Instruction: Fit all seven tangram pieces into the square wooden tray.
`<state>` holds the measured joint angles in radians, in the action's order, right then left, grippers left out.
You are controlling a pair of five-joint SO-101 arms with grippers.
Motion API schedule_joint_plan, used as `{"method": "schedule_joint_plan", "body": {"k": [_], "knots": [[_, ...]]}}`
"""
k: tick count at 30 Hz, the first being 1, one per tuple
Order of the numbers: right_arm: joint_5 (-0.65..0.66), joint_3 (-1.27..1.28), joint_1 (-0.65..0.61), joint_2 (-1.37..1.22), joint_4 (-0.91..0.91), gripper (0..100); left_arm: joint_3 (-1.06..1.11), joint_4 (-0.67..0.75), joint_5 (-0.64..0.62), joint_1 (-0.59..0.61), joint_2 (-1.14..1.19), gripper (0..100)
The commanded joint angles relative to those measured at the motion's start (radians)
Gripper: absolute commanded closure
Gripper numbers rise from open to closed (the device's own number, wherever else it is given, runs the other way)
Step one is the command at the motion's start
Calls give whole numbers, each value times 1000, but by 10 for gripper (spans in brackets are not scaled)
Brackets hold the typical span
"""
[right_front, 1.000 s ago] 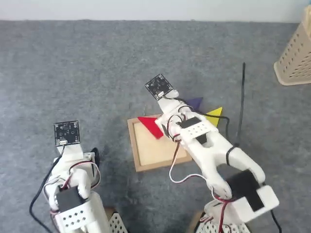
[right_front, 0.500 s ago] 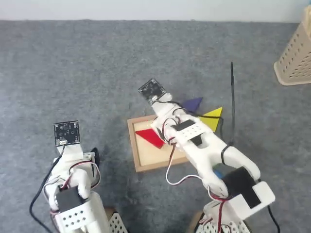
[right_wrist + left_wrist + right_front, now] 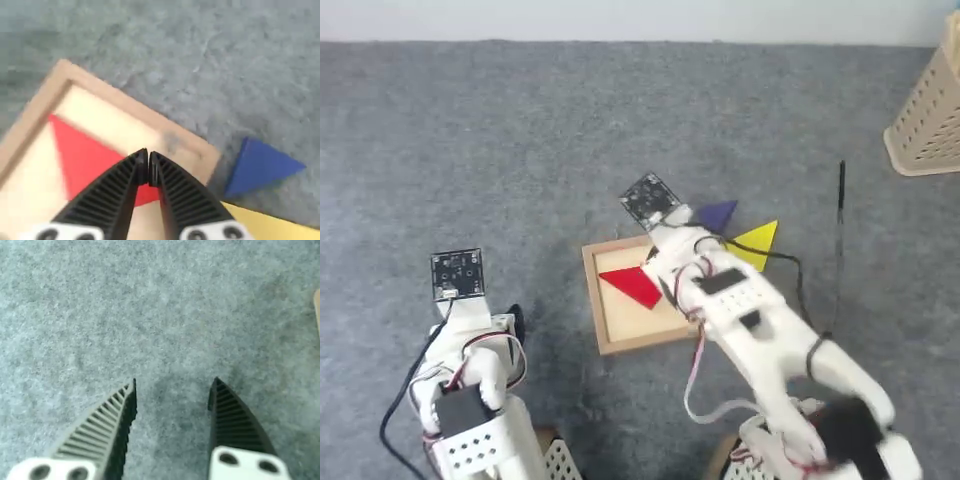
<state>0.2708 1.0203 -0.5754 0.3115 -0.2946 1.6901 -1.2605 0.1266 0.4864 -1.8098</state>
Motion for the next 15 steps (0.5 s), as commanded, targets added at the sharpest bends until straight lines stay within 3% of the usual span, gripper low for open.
{"method": "schedule_joint_plan", "body": {"k": [1, 6, 12, 15], "knots": [[-15, 15, -54, 85, 15, 993, -5, -3, -9, -5, -12, 775], [-15, 2, -45, 12, 8, 993, -5, -3, -9, -5, -12, 775], [-15, -207, -38, -140, -259, 993, -5, -3, -9, -5, -12, 775], [-20, -284, -18, -232, -298, 993, -5, -3, -9, -5, -12, 775]]}}
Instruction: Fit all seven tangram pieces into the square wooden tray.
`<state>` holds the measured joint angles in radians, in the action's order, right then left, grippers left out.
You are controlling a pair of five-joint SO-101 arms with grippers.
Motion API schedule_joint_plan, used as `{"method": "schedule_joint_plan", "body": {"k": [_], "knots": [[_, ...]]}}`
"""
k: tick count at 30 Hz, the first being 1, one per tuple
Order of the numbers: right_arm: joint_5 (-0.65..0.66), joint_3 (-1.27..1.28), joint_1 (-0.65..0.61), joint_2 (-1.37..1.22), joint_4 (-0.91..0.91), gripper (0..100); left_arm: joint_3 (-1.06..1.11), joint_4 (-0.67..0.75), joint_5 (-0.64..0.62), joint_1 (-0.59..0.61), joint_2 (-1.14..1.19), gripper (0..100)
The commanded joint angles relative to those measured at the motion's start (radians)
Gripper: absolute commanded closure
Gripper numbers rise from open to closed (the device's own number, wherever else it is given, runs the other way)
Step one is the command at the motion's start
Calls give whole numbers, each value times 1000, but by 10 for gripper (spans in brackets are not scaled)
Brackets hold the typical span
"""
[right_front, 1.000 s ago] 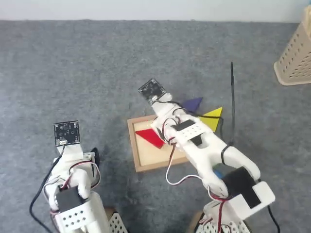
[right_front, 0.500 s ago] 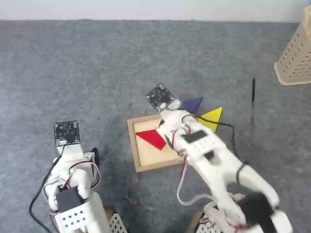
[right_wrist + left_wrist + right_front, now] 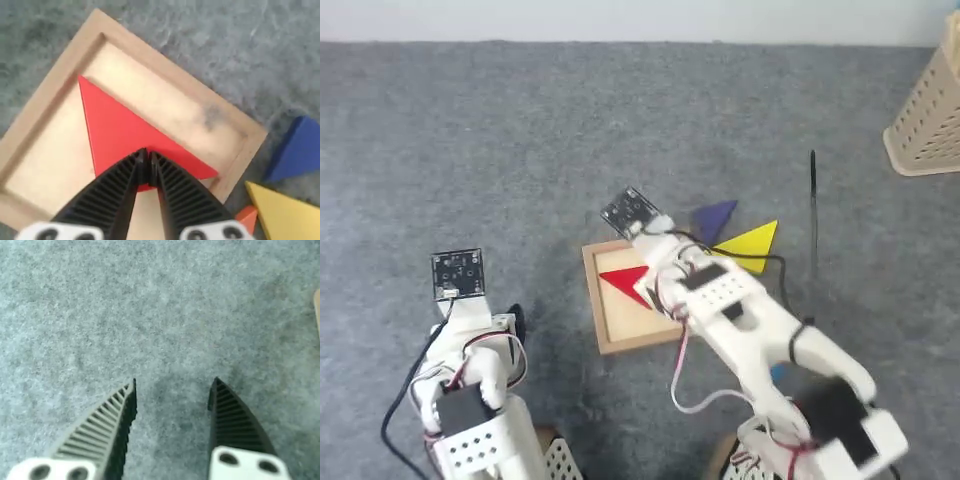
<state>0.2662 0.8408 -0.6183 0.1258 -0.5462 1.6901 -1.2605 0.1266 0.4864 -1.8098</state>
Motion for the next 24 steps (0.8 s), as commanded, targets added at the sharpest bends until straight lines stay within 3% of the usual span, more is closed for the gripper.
{"method": "schedule_joint_plan", "body": {"k": [1, 12, 19, 24], "knots": [[-17, -120, 35, -79, -39, 993, -5, -3, -9, -5, -12, 775], [-18, -219, 59, -166, -36, 989, -5, -3, -9, -5, -12, 775], [-15, -221, 59, -127, -22, 819, -5, -3, -9, -5, -12, 775], [-14, -215, 59, 74, -143, 800, -5, -3, -9, -5, -12, 775]]}}
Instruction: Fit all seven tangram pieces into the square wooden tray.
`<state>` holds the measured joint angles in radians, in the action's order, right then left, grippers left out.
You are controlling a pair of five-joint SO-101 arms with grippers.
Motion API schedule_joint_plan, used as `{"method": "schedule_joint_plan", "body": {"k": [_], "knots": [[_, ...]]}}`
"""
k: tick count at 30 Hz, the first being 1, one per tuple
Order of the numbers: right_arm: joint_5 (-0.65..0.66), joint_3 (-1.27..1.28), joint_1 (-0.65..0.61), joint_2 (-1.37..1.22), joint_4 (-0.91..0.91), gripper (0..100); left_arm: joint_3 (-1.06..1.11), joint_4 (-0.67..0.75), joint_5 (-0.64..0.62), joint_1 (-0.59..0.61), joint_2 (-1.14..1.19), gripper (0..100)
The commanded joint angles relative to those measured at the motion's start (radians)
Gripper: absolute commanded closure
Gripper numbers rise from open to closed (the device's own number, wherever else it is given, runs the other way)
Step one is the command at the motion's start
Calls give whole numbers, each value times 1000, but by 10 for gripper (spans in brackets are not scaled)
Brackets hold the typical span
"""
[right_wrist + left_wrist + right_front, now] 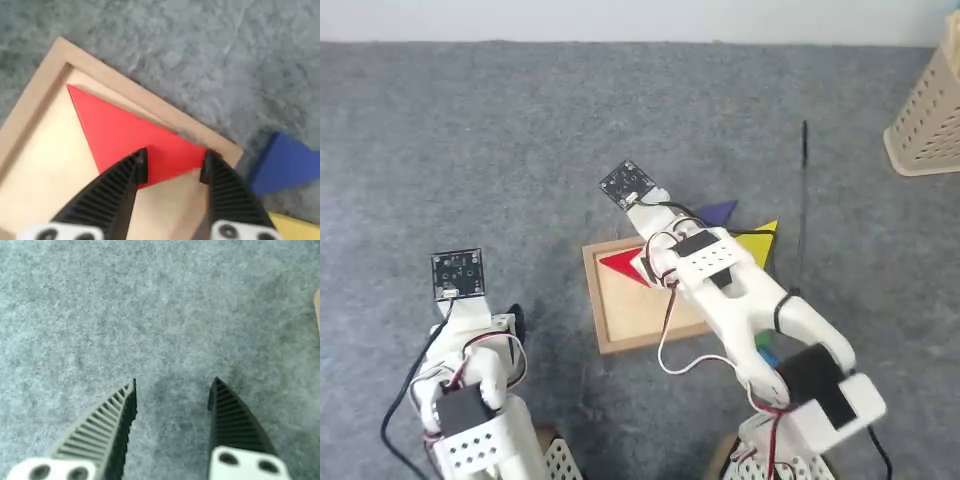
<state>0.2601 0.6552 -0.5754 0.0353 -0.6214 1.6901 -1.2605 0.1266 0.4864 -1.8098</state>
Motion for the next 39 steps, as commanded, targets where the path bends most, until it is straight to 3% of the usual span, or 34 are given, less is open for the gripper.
{"method": "schedule_joint_plan", "body": {"k": [1, 4, 7, 12, 23, 28, 36, 39], "knots": [[-8, -28, 16, 214, -101, 800, -5, -3, -9, -5, -12, 775], [-12, -28, 51, 344, -194, 800, -5, -3, -9, -5, -12, 775], [-25, -26, 168, 404, -216, 800, -5, -3, -9, -5, -12, 775], [-287, -34, 380, 274, -143, 801, -5, -3, -9, -5, -12, 775], [-681, -209, 383, -91, -156, 798, -5, -3, -9, -5, -12, 775], [-697, -354, 406, -147, -343, 796, -5, -3, -9, -5, -12, 775], [-697, -437, 390, -282, -378, 794, -5, -3, -9, -5, -12, 775], [-698, -474, 390, -309, -430, 734, -5, -3, -9, -5, -12, 775]]}}
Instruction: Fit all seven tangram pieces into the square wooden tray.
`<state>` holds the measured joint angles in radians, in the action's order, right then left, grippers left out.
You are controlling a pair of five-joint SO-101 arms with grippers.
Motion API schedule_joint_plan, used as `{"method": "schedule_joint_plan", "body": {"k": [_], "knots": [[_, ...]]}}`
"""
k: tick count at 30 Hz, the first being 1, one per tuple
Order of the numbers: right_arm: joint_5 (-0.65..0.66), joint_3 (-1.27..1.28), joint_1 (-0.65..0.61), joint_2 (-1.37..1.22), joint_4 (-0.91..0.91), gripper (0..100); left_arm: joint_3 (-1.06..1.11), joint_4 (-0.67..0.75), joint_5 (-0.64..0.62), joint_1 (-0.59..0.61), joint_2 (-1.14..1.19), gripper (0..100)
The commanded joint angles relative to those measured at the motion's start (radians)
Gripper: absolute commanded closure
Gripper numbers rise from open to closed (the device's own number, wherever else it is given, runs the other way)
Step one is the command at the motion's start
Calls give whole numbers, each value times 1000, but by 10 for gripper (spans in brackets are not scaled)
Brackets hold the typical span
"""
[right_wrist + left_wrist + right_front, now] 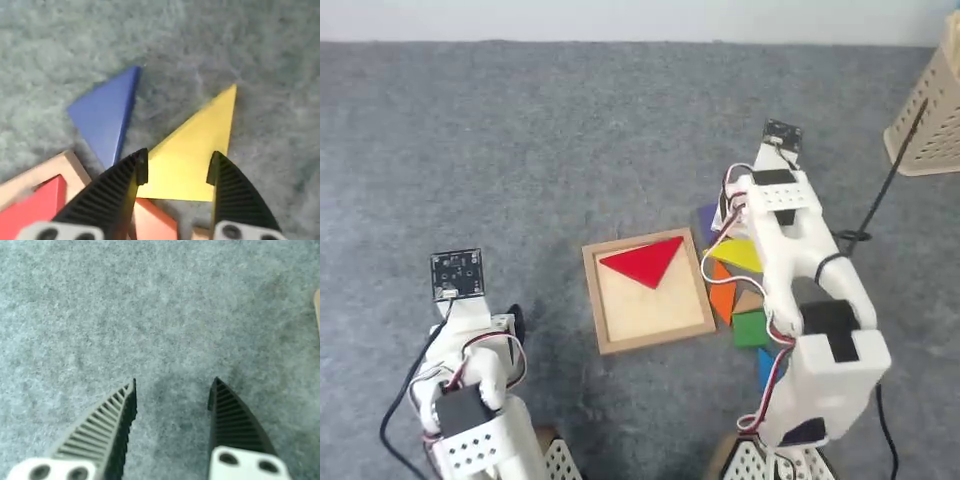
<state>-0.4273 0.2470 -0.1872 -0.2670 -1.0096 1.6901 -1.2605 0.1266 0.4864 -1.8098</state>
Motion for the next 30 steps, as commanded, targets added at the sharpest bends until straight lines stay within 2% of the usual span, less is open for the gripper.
{"method": "schedule_joint_plan", "body": {"k": [1, 4, 7, 13, 17, 23, 30], "knots": [[-11, -80, 1, -13, -64, 705, -5, -3, -9, -5, -12, 775], [-54, -114, 1, -31, -131, 647, -5, -3, -9, -5, -12, 775], [-72, -137, 4, -51, -166, 645, -5, -3, -9, -5, -12, 775], [51, -157, 45, -110, -174, 645, -5, -3, -9, -5, -12, 775], [12, -219, 51, -140, -269, 653, -5, -3, -9, -5, -12, 775], [-127, -275, 2, -171, -341, 744, -5, -3, -9, -5, -12, 775], [-130, -278, -2, -199, -340, 706, -5, -3, -9, -5, -12, 775]]}}
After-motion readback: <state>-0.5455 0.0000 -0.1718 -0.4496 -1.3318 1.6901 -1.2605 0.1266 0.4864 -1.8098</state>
